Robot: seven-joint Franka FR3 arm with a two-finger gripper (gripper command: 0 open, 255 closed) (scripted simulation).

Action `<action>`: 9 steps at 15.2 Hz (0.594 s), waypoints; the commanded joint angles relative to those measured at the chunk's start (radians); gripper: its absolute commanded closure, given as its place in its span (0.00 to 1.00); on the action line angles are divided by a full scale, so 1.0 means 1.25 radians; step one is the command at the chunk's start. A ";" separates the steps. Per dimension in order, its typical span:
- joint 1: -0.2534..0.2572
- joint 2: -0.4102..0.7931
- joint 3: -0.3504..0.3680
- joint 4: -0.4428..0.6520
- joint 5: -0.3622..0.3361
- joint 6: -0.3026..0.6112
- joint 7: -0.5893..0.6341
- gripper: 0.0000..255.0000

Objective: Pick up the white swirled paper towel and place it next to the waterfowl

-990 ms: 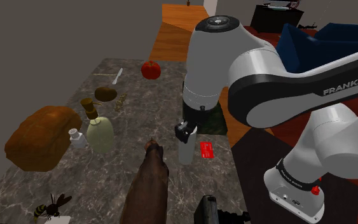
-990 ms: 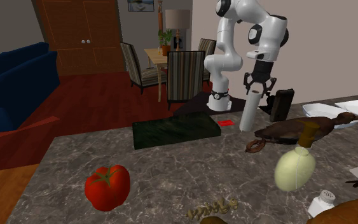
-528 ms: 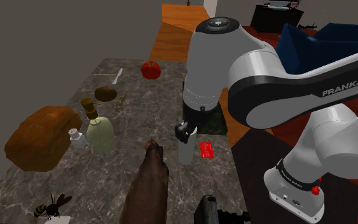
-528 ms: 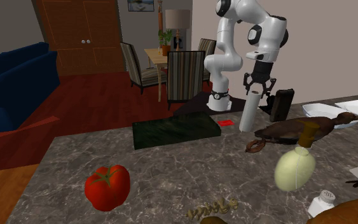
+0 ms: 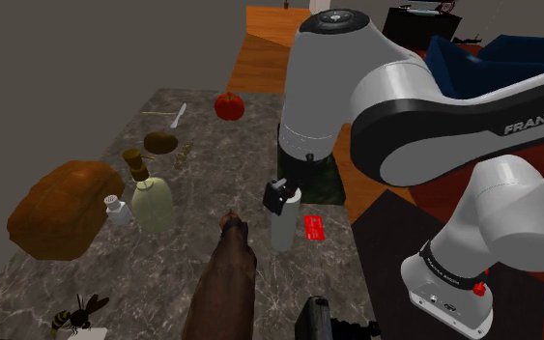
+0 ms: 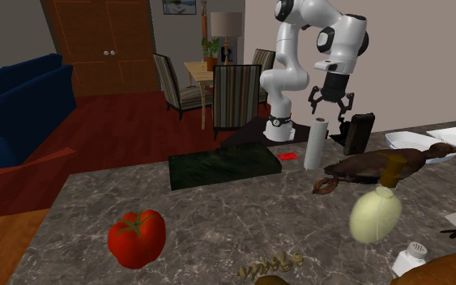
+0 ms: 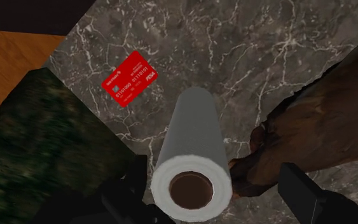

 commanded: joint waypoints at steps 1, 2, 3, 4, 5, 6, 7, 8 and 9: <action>0.004 -0.018 -0.004 0.034 0.003 -0.053 -0.002 0.00; 0.005 -0.025 -0.006 0.050 0.004 -0.076 -0.003 0.00; 0.005 -0.025 -0.006 0.050 0.004 -0.076 -0.003 0.00; 0.005 -0.025 -0.006 0.050 0.004 -0.076 -0.003 0.00; 0.005 -0.025 -0.006 0.050 0.004 -0.076 -0.003 0.00; 0.005 -0.025 -0.006 0.050 0.004 -0.076 -0.003 0.00; 0.005 -0.025 -0.006 0.050 0.004 -0.076 -0.003 0.00; 0.005 -0.025 -0.006 0.050 0.004 -0.076 -0.003 0.00; 0.005 -0.025 -0.006 0.050 0.004 -0.076 -0.003 0.00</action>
